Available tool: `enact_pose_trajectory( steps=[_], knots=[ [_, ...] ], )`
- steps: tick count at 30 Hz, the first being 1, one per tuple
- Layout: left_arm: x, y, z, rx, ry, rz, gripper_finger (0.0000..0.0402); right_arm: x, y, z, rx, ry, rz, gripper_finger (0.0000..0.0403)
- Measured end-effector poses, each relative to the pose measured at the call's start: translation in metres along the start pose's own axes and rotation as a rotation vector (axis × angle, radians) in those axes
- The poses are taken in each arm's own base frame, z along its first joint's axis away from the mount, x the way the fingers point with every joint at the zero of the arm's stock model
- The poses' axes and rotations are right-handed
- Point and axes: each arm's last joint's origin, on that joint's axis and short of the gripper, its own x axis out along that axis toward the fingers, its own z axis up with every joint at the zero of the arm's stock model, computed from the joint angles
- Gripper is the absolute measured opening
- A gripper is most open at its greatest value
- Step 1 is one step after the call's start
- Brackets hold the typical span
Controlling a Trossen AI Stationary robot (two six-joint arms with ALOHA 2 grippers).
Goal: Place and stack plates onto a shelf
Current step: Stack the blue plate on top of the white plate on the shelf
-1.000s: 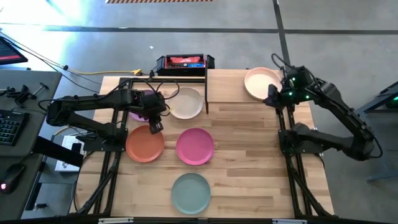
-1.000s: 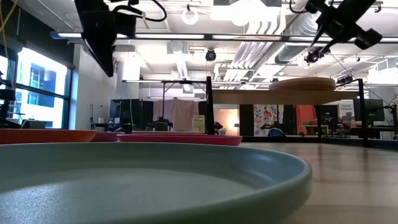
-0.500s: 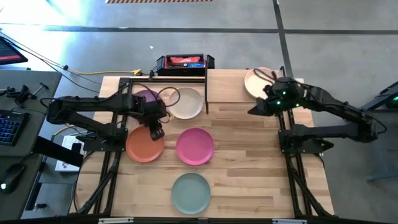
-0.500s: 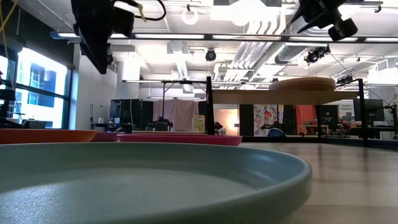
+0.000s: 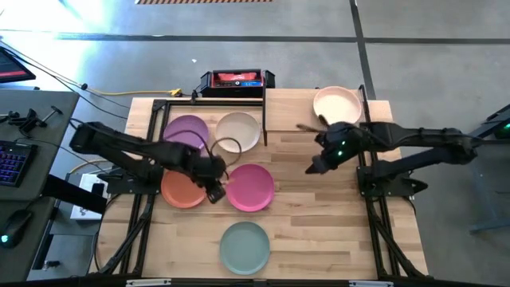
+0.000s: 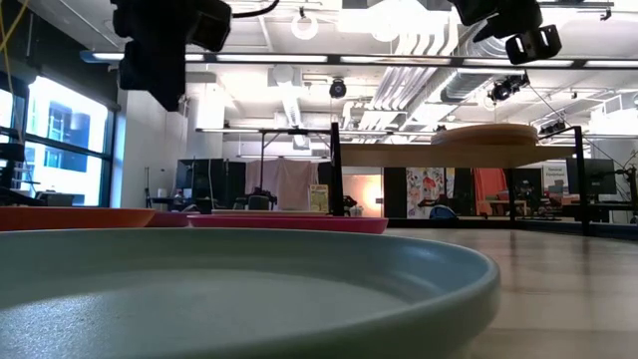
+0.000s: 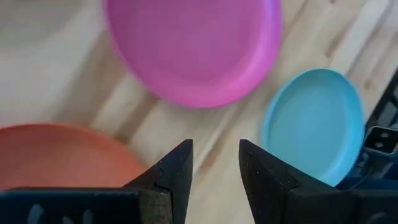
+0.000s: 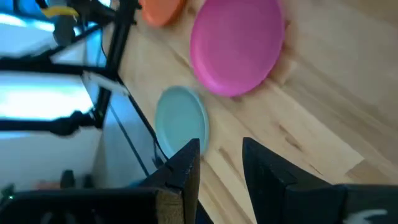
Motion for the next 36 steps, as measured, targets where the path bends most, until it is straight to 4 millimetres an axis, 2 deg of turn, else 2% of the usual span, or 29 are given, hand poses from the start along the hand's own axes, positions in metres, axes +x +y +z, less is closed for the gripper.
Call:
enact_pose_trajectory(
  steps=[9,17,36],
  knots=[
    [0.05,-0.035,-0.013,-0.049,0.042,-0.029,0.0117,0.025,0.012,-0.013,-0.101,0.09,-0.004,0.0099],
    [0.08,-0.057,-0.03,-0.077,0.087,-0.068,0.0117,0.034,0.015,-0.02,-0.138,0.091,-0.032,0.0099],
    [0.131,-0.07,-0.057,-0.086,0.149,-0.017,0.0117,0.037,0.015,-0.021,-0.175,0.065,-0.054,0.0099]
  ],
)
